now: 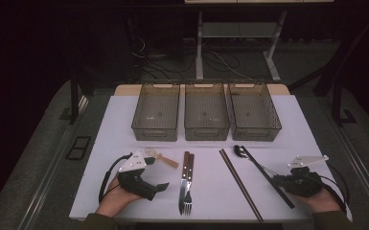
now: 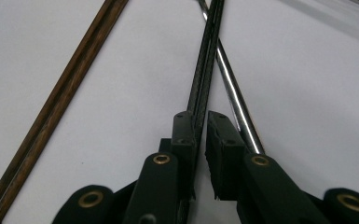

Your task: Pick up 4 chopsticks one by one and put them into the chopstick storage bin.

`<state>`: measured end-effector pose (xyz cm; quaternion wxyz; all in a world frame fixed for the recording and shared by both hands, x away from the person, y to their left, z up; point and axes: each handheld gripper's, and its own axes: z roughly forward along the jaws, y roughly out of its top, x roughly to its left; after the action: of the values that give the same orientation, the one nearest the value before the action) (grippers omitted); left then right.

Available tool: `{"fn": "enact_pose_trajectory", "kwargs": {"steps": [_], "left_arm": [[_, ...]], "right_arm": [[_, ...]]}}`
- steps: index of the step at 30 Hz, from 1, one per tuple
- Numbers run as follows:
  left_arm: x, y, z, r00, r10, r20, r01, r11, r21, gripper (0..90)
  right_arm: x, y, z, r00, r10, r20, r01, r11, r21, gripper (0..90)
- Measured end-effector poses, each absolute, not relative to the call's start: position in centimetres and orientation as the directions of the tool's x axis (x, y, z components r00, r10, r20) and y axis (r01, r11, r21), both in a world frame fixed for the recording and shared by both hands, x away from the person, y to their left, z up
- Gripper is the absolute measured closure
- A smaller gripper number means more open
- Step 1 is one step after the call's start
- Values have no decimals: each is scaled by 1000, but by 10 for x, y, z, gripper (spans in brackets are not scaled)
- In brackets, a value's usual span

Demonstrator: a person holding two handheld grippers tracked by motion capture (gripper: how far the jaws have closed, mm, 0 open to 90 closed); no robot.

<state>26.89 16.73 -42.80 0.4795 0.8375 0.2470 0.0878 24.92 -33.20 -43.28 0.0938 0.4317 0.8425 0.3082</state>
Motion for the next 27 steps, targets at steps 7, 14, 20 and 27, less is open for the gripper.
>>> {"fn": "enact_pose_trajectory", "kwargs": {"steps": [7, 14, 20, 27], "left_arm": [[269, 167, -429, 863, 496, -91, 331, -422, 844, 0], [269, 167, -429, 863, 498, -91, 332, -422, 844, 0], [269, 167, -429, 862, 498, -92, 334, -422, 843, 0], [269, 166, -429, 864, 495, -93, 333, -422, 843, 0]], "right_arm": [[250, -331, -434, -610, 785, 107, 674, 444, 590, 830], [251, -331, -436, -610, 786, 100, 681, 455, 573, 836], [251, -331, -437, -609, 787, 98, 683, 457, 570, 835], [252, -330, -438, -595, 799, 86, 689, 451, 567, 830]]}}
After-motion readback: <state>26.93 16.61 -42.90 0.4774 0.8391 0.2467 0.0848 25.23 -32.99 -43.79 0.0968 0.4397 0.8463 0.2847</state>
